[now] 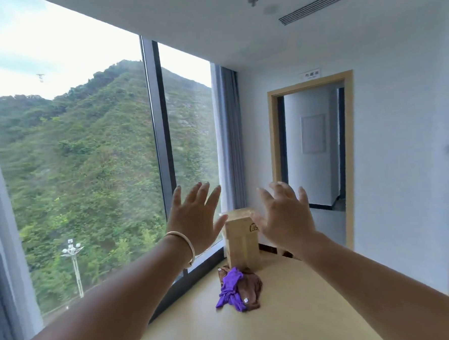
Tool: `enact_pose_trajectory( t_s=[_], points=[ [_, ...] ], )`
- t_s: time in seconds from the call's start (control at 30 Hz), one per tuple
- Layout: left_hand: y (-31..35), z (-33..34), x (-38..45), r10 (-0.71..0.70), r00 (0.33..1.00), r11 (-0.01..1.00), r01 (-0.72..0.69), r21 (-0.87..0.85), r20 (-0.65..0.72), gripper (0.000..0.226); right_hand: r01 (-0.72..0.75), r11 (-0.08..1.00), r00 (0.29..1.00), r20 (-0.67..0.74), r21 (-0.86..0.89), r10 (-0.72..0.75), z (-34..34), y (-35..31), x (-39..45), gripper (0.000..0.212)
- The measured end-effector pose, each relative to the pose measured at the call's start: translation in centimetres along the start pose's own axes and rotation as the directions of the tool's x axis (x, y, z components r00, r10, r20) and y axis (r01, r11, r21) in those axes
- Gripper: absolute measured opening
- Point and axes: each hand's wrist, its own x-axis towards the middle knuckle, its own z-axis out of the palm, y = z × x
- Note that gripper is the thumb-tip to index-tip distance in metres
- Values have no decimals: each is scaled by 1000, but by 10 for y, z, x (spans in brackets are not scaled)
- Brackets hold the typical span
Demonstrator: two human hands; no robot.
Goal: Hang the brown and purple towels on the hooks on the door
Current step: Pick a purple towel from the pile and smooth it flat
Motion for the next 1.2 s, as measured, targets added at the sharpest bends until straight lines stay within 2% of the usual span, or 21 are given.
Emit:
enact_pose_trajectory(
  t_s=[0.33, 0.67, 0.97, 1.2],
  points=[
    [168, 48, 104, 177, 978, 950, -199, -241, -110, 69, -240, 935, 965, 43, -263, 259, -19, 182, -23, 60],
    [290, 93, 178, 315, 931, 856, -362, -369, -183, 67, -367, 819, 897, 66, -441, 437, -12, 290, -37, 61],
    [367, 158, 293, 349, 898, 798, -435, -417, -269, 68, -431, 743, 855, 30, -512, 518, 36, 384, 25, 62],
    [401, 216, 400, 300, 912, 770, -404, -493, -279, 68, -437, 707, 850, 2, -557, 527, 84, 451, 100, 61]
  ],
)
